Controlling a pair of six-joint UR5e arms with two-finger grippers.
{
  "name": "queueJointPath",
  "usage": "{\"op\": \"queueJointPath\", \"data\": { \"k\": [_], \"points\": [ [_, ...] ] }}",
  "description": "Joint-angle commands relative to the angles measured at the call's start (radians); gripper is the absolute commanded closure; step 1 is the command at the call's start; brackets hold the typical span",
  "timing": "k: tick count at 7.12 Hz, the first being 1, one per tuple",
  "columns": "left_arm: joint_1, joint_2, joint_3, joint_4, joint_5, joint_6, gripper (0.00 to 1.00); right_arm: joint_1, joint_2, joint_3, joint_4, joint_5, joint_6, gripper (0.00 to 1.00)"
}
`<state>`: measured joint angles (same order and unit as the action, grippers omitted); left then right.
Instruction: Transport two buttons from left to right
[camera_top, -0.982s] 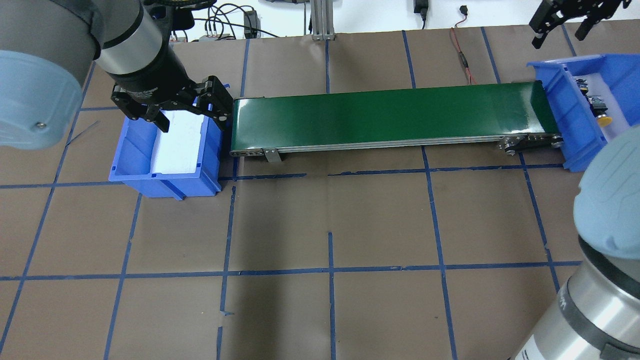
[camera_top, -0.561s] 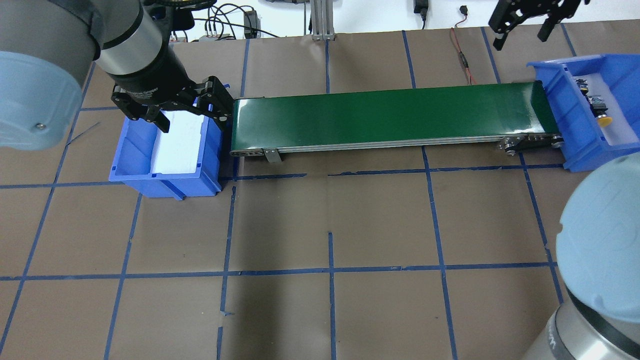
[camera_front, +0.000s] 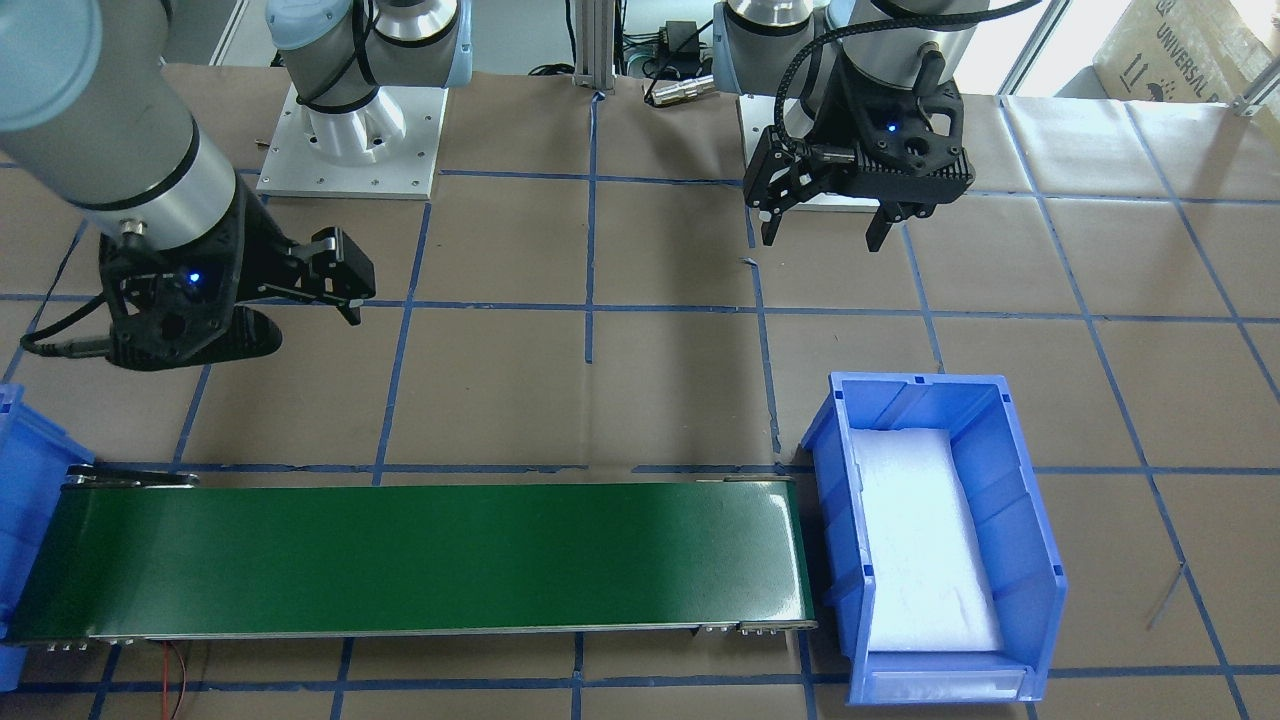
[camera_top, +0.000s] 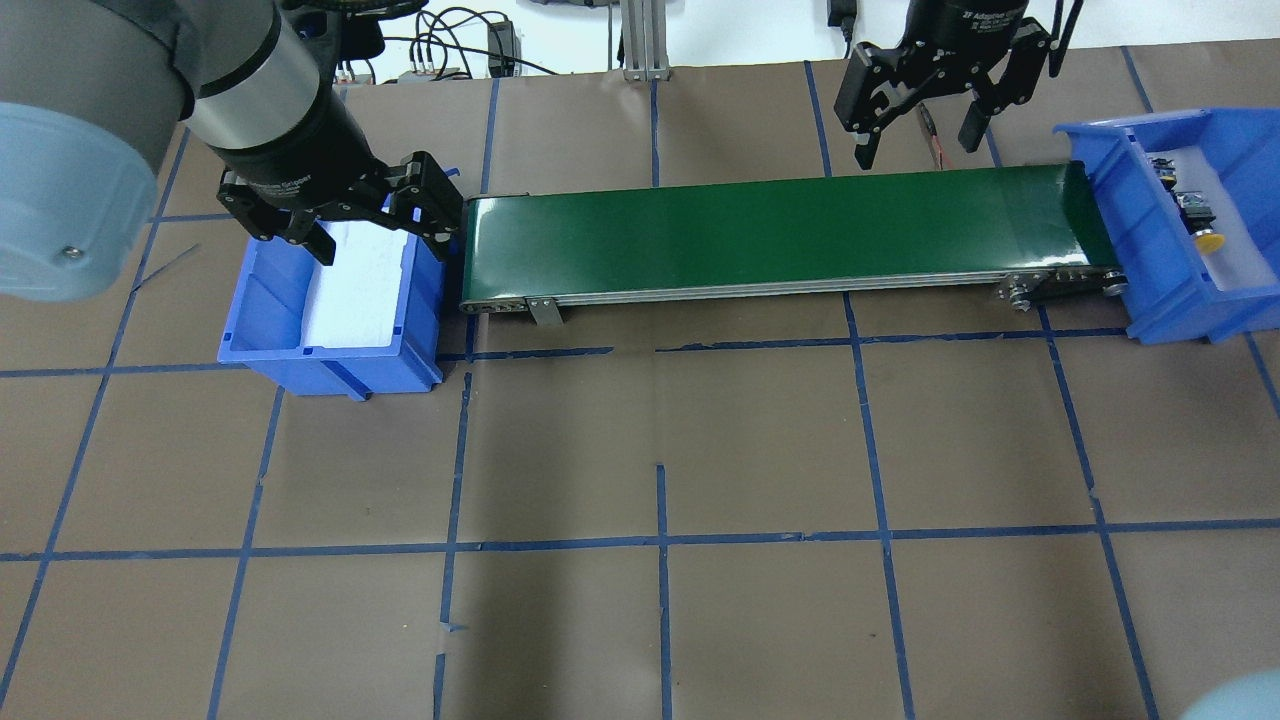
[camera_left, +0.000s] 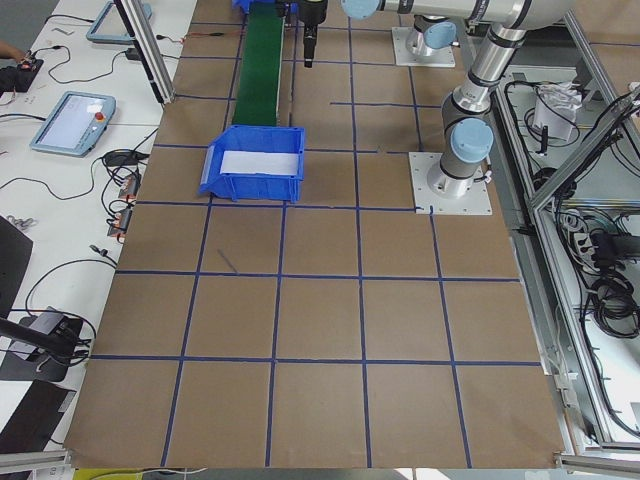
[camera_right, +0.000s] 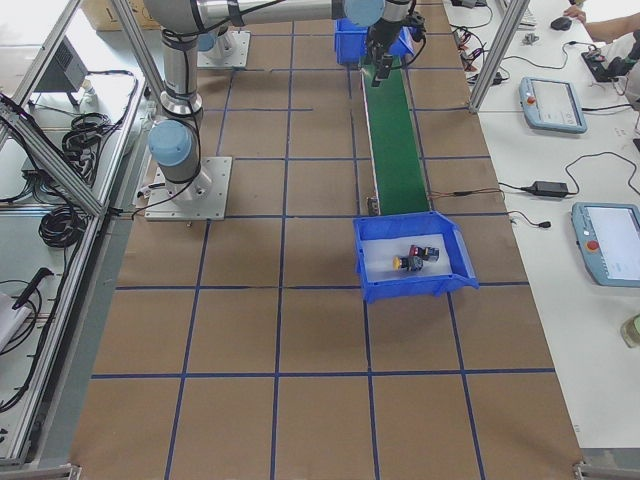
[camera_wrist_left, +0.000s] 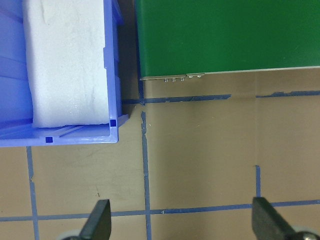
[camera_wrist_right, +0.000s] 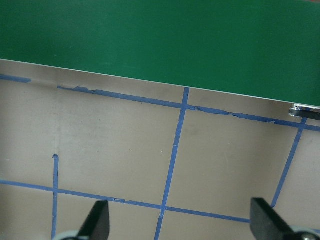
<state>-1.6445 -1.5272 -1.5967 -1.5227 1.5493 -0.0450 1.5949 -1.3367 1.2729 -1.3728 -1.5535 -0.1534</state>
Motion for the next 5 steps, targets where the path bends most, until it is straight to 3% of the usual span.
{"op": "queueJointPath", "data": {
  "k": [1,5],
  "points": [
    [-0.001,-0.013,0.003,0.001,0.002,-0.001,0.0,0.005,-0.053,0.11,-0.145,0.0,0.002,0.0],
    [-0.001,-0.004,0.001,-0.002,0.0,-0.001,0.0,0.002,-0.047,0.097,-0.154,-0.004,0.101,0.0]
  ]
}}
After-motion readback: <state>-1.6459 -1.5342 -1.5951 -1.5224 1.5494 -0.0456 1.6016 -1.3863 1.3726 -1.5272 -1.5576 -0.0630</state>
